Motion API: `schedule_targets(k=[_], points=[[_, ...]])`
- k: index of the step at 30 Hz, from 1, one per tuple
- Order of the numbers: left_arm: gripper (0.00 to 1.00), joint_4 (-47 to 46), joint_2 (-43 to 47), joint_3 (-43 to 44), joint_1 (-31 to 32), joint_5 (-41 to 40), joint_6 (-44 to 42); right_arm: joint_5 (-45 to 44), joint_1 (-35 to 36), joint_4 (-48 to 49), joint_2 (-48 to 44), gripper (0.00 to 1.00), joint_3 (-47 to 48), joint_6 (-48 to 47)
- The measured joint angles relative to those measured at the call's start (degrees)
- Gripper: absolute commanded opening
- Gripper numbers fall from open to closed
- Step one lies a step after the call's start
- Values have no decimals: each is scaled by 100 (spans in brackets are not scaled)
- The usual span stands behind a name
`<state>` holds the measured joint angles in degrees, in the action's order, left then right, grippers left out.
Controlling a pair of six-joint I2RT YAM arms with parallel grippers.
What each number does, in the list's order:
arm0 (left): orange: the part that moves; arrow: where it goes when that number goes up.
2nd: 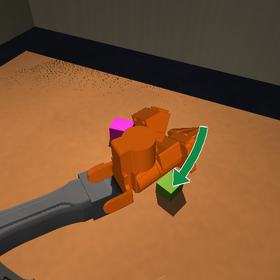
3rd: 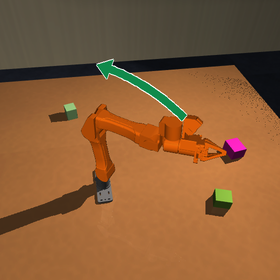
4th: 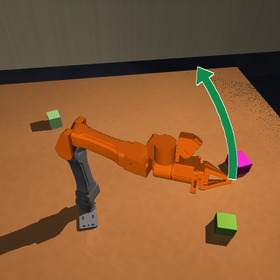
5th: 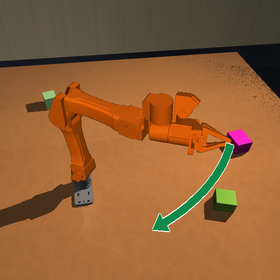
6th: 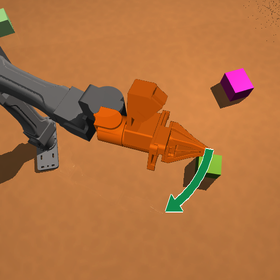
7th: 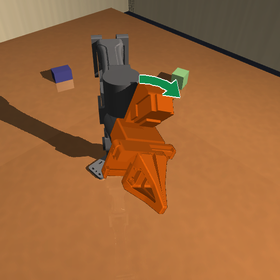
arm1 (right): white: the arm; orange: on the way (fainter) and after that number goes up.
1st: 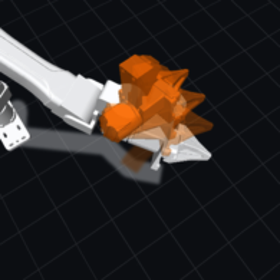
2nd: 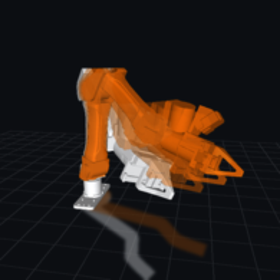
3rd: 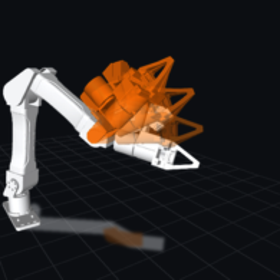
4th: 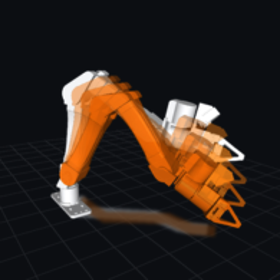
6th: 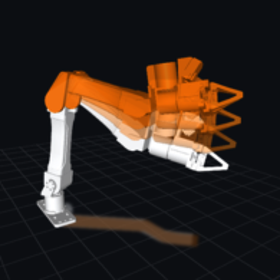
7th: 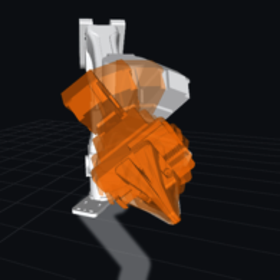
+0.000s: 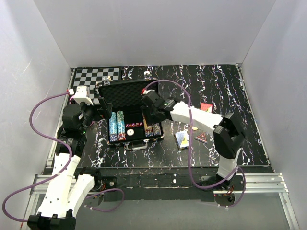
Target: Pack up texas hold em set
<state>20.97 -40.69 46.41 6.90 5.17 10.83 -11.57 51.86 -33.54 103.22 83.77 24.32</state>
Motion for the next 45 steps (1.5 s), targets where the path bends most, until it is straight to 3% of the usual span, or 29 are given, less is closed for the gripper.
schedule_targets(k=[11, 45], points=[[98, 2, 0, 0, 0, -24, 28, 164, 678, -173, 1027, 46, 807, -13], [98, 4, 0, 0, 0, -24, 31, -162, 935, -553, 2232, 48, 1902, -26]])
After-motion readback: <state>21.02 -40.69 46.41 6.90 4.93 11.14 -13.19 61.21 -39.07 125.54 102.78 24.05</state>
